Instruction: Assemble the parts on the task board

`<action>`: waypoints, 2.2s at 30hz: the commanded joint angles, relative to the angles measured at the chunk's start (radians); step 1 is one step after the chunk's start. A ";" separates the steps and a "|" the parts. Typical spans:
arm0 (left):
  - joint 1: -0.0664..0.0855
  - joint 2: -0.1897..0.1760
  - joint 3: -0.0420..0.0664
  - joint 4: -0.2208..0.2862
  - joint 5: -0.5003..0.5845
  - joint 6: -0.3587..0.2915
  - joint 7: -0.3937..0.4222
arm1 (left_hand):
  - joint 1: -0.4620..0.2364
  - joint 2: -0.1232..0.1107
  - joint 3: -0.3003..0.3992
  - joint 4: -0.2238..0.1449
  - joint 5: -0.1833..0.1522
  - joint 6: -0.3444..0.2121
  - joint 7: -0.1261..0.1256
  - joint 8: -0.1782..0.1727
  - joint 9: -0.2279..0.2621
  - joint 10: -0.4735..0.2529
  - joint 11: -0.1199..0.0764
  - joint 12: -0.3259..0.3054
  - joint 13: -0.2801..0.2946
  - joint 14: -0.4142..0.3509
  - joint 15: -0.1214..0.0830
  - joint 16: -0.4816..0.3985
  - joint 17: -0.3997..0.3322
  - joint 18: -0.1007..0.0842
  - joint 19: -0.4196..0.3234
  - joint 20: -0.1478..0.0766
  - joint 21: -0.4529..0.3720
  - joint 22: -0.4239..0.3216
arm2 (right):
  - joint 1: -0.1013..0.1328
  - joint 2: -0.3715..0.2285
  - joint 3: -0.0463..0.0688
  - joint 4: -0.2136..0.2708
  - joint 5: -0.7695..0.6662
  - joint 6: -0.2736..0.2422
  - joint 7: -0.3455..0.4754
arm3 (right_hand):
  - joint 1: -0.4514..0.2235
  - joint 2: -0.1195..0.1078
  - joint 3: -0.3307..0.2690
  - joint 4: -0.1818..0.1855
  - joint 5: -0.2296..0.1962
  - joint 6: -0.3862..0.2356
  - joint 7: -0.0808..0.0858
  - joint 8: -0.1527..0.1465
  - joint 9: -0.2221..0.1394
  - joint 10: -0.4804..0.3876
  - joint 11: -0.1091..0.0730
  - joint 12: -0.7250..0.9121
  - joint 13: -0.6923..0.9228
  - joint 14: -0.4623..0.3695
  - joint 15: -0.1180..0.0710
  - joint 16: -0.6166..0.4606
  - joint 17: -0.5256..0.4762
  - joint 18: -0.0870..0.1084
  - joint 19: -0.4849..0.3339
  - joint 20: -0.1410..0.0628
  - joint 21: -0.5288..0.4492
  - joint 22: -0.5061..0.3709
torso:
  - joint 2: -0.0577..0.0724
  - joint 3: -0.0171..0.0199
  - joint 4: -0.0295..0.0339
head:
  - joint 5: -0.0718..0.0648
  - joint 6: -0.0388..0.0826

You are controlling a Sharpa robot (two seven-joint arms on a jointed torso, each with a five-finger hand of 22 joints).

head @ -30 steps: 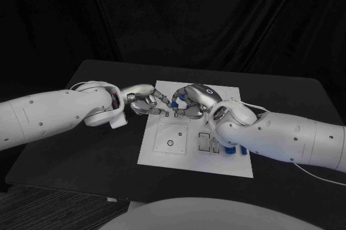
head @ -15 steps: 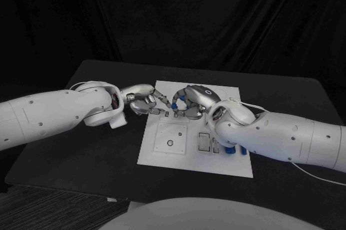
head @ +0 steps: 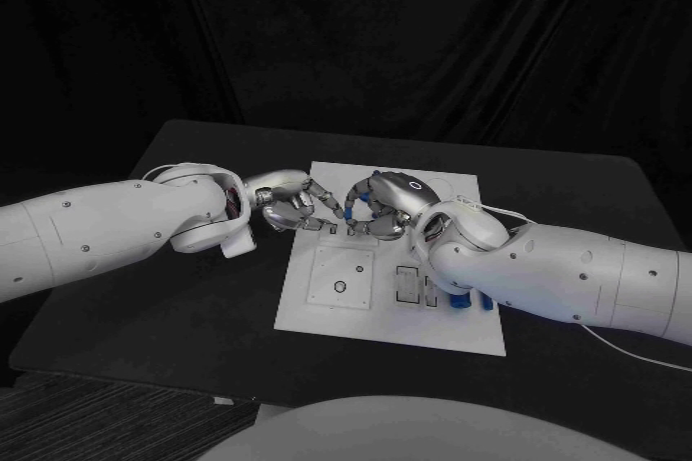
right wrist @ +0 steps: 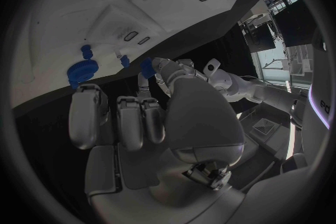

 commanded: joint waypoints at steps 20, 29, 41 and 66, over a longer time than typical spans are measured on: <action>-0.004 0.008 0.001 -0.003 0.004 0.028 -0.001 | -0.026 -0.010 0.037 -0.004 0.001 0.005 -0.002 -0.003 -0.016 0.112 -0.003 0.002 0.264 0.114 -0.009 0.013 0.266 -0.013 0.009 -0.004 0.003 0.202 | -0.003 0.004 0.001 -0.002 -0.002 0.029 -0.026 | -0.002 0.004 0.040 -0.004 0.023 0.034 -0.009 0.056 0.070 0.109 0.006 0.017 0.270 0.112 0.002 0.025 0.278 0.031 -0.009 0.000 -0.028 0.194 | 0.000 0.0008 -0.0002 | -0.001 0.000; -0.004 0.011 0.001 -0.003 0.004 0.027 0.001 | -0.027 -0.010 0.037 -0.003 0.000 0.002 -0.003 -0.004 -0.018 0.112 -0.004 0.002 0.264 0.114 -0.009 0.013 0.266 -0.013 0.008 -0.004 0.002 0.202 | -0.003 0.009 0.001 -0.005 -0.002 0.051 -0.036 | 0.001 0.004 0.044 -0.008 0.035 0.035 -0.009 0.052 0.069 0.109 0.006 0.017 0.270 0.112 0.002 0.025 0.278 0.032 -0.010 0.001 -0.032 0.193 | 0.000 0.0000 0.0006 | -0.002 0.000; -0.004 0.017 0.001 -0.004 0.004 0.028 0.002 | -0.027 -0.010 0.037 -0.003 0.000 0.002 -0.003 -0.004 -0.018 0.112 -0.004 0.002 0.264 0.114 -0.009 0.013 0.266 -0.013 0.008 -0.004 0.002 0.202 | -0.003 0.013 0.001 -0.007 -0.002 0.068 -0.043 | 0.002 0.004 0.046 -0.010 0.037 0.035 -0.008 0.051 0.069 0.109 0.007 0.017 0.270 0.112 0.003 0.025 0.278 0.033 -0.012 0.001 -0.035 0.192 | 0.000 0.0000 0.0005 | -0.002 0.000; -0.004 -0.007 0.001 -0.008 0.004 0.033 -0.016 | -0.034 -0.010 0.036 -0.001 -0.002 0.021 0.006 0.005 -0.024 0.112 0.000 0.002 0.264 0.114 -0.008 0.013 0.266 -0.013 0.007 -0.005 0.001 0.201 | 0.066 -0.034 0.001 0.031 -0.155 0.198 -0.132 | 0.004 0.001 0.048 -0.014 0.041 0.043 -0.009 0.052 0.069 0.109 0.006 0.017 0.270 0.112 0.003 0.025 0.278 0.030 -0.005 0.001 -0.023 0.196 | 0.000 0.0007 -0.0010 | 0.018 0.000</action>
